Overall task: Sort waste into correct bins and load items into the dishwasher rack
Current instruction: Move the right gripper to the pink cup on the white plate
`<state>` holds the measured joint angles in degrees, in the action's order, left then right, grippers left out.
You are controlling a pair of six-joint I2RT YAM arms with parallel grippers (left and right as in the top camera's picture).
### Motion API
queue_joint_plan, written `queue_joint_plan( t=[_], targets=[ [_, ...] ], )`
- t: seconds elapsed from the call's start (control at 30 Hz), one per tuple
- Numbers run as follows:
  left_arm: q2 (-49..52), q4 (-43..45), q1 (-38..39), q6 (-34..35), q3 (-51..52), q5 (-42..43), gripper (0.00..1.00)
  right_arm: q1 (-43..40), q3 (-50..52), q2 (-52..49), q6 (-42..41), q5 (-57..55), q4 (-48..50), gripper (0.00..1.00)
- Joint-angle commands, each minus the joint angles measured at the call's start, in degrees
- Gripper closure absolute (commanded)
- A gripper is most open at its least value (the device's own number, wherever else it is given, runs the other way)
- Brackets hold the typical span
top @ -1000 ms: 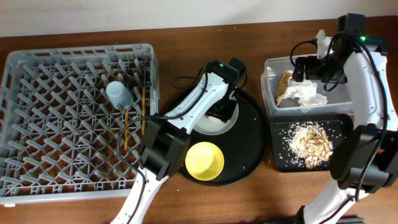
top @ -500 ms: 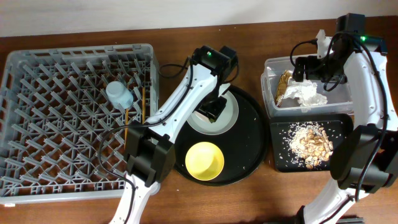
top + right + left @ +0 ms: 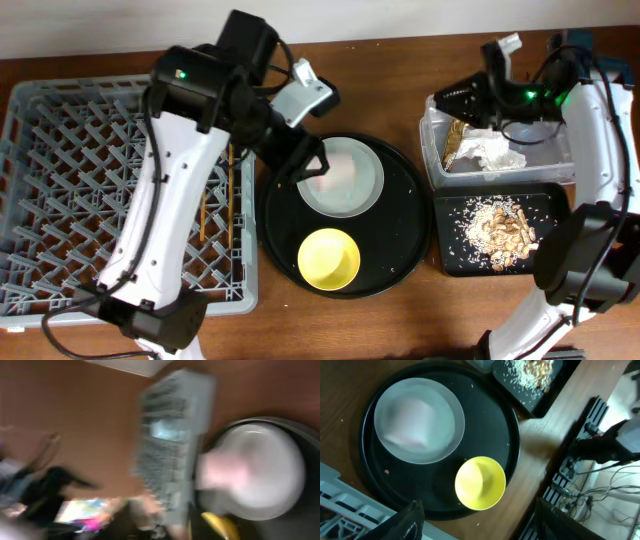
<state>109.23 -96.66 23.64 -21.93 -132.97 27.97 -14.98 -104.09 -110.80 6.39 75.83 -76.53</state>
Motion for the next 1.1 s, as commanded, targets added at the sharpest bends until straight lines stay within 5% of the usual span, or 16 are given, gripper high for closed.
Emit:
queue_joint_plan(
  t=[0.0,0.07,0.1,0.2,0.27,0.3,0.33,0.37,0.47,0.57,0.67,0.73,0.93,1.0,1.07],
  targets=[
    [-0.04,-0.07,-1.05,-2.16,-0.13,3.15,0.32,-0.74,-1.33,2.45,9.11,-9.51,-7.78,0.84],
    [0.09,0.15,-1.05,-1.92,-0.04,3.08,0.31,0.81,-1.22,2.45,15.91,-19.21,-12.7,0.52],
    [0.15,0.57,-1.05,-1.2,0.09,2.82,0.28,1.64,-1.2,2.45,15.89,-22.49,-12.66,0.44],
    [0.26,6.21,-1.05,5.9,4.15,1.9,0.05,7.3,-1.18,2.43,15.91,-24.7,-9.68,0.33],
    [0.31,9.09,-1.05,9.97,7.85,-1.77,0.01,13.4,-1.18,2.12,15.82,-32.37,-5.77,0.24],
    [0.31,9.29,-1.11,10.64,9.05,-3.56,0.01,16.96,-0.96,1.22,15.63,-38.38,-4.02,0.23],
    [0.31,9.03,-1.79,11.08,10.16,-4.22,0.01,21.31,1.16,-0.22,14.05,-46.53,-1.73,0.37],
    [0.31,8.72,-2.56,12.55,10.16,-5.73,0.01,23.19,3.52,-0.85,10.58,-50.97,0.26,0.39],
    [0.31,8.37,-6.91,12.94,10.16,-6.38,0.01,27.21,14.95,-1.33,7.43,-48.85,6.82,0.41],
    [0.31,7.23,-9.62,12.87,10.16,-6.43,0.01,29.75,27.04,-1.33,6.23,-49.92,26.27,0.41],
    [0.31,6.88,-10.47,12.9,10.16,-6.43,0.01,28.76,18.21,-0.39,4.94,-49.96,25.79,0.4],
    [0.31,7.02,-10.47,12.9,10.16,-6.43,0.01,29.22,13.11,-0.39,3.19,-49.94,25.42,0.26],
    [0.33,6.91,-10.43,12.92,10.16,-6.38,0.01,31.52,15.5,-3.82,1.2,-54.38,39.78,0.05],
    [0.33,6.49,-10.43,12.92,10.21,-6.38,0.01,31.17,15.37,-4.24,3.06,-56.04,36.89,0.29],
    [0.33,6.4,-10.43,12.92,10.27,-6.38,0.01,29.33,15.1,-3.87,4.48,-56.0,31.71,0.33]
  ],
)
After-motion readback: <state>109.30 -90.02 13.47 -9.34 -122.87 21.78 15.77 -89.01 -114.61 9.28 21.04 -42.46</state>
